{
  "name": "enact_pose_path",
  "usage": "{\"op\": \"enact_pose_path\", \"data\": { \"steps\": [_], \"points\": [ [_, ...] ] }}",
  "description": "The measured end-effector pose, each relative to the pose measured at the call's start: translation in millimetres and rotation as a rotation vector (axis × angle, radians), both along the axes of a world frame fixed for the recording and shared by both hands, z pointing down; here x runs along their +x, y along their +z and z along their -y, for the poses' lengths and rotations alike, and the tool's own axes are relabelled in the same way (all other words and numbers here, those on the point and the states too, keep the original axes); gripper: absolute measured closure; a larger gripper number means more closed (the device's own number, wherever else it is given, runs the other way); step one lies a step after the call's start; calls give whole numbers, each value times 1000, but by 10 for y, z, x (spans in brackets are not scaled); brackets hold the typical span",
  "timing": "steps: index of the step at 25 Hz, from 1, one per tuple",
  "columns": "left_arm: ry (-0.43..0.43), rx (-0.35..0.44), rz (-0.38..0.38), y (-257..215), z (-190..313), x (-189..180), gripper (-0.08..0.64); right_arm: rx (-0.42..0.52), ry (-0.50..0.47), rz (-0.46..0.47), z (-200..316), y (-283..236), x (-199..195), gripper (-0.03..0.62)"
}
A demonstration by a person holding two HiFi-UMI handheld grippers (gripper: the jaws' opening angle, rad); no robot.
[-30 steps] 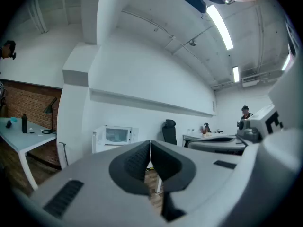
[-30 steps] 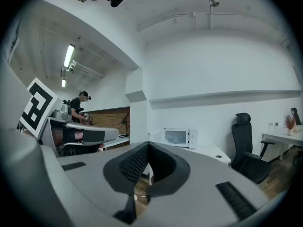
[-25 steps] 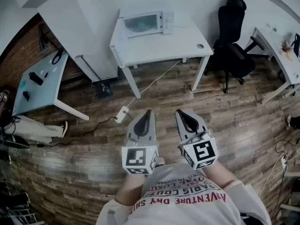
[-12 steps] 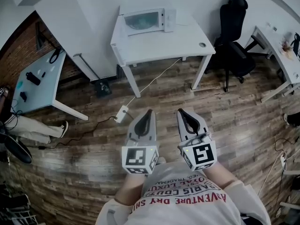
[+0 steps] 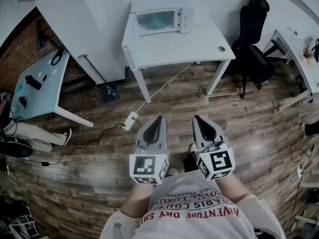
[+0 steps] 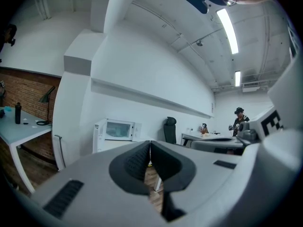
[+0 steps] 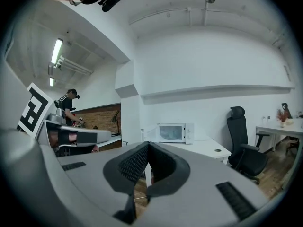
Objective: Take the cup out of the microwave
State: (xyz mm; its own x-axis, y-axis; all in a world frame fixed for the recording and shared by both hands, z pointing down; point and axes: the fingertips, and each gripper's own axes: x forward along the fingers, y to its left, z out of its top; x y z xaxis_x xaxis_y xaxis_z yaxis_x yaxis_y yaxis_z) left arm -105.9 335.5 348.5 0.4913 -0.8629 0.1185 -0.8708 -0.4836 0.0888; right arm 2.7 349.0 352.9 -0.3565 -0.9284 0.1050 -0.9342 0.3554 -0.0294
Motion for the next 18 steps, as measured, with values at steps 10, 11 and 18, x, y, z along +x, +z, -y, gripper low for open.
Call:
{"op": "enact_pose_path", "data": {
  "steps": [10,11,18],
  "points": [
    [-55,-23,5,94,821,138,552,-46,-50,32,924,103,158,581],
    [-64,-24,7,91,929,176,552,-45,-58,26,1040,98,190,581],
    [-127,-50,-13,77,1708,501,552,-97,-127,12,1891,136,511,581]
  ]
}}
